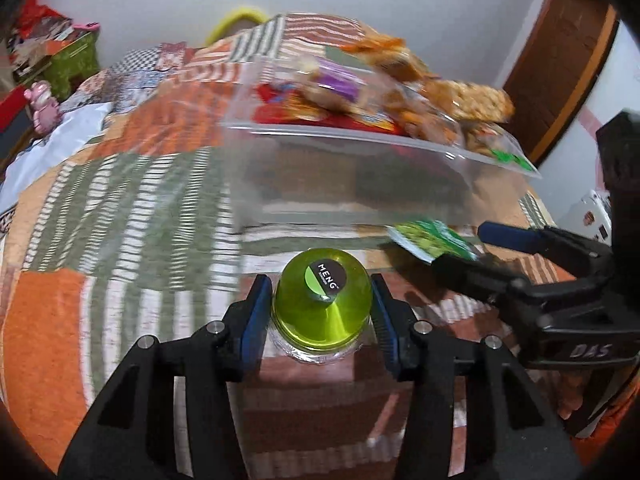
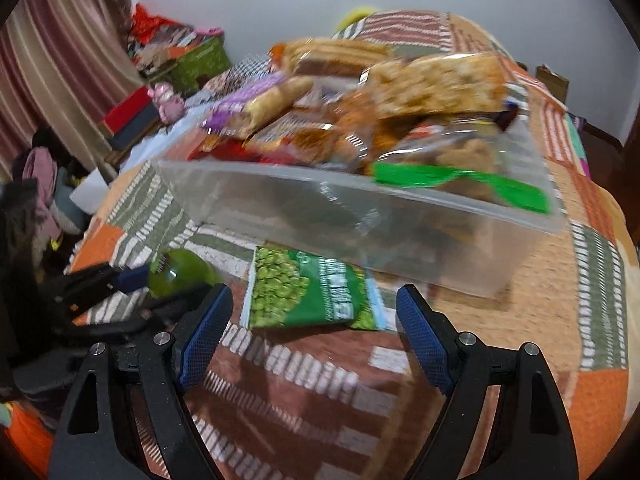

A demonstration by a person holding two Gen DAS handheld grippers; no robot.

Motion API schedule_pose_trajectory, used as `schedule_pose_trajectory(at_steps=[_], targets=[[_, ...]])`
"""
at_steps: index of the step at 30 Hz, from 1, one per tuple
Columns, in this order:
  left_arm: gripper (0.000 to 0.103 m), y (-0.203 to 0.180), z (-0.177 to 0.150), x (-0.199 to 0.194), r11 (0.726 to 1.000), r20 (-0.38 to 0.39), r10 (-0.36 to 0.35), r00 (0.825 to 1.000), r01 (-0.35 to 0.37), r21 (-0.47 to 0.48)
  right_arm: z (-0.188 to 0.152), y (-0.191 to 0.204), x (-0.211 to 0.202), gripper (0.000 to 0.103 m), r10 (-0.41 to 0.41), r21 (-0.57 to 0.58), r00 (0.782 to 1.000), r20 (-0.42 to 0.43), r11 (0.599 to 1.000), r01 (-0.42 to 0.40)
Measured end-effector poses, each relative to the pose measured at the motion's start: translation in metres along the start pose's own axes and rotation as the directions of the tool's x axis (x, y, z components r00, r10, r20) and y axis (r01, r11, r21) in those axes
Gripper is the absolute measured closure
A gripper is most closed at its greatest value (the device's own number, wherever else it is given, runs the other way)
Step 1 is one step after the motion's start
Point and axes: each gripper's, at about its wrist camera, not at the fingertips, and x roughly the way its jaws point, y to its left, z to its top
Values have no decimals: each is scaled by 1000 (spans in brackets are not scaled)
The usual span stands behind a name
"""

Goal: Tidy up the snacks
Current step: 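Grasp the green-lidded jar with the left tool while the right tool grasps the green pea bag, then lift the jar and pea bag over the clear box and release both inside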

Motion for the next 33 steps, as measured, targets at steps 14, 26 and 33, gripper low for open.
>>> schedule_pose_trajectory(at_steps=[14,26,33], targets=[[55,18,1,-8,999,27,-5,1000,6,-45,1,-8,13,40,21,24,999,-32,1000,-20],[55,9,9,-41,999,91,4,996,-1,-34,-7,-5,-7,52,41,8,999,4,999,-41],[55,4,24,-59,1000,144,-2,990,6,-27,-2,1,-36,52,61,6,994,86,998,-61]])
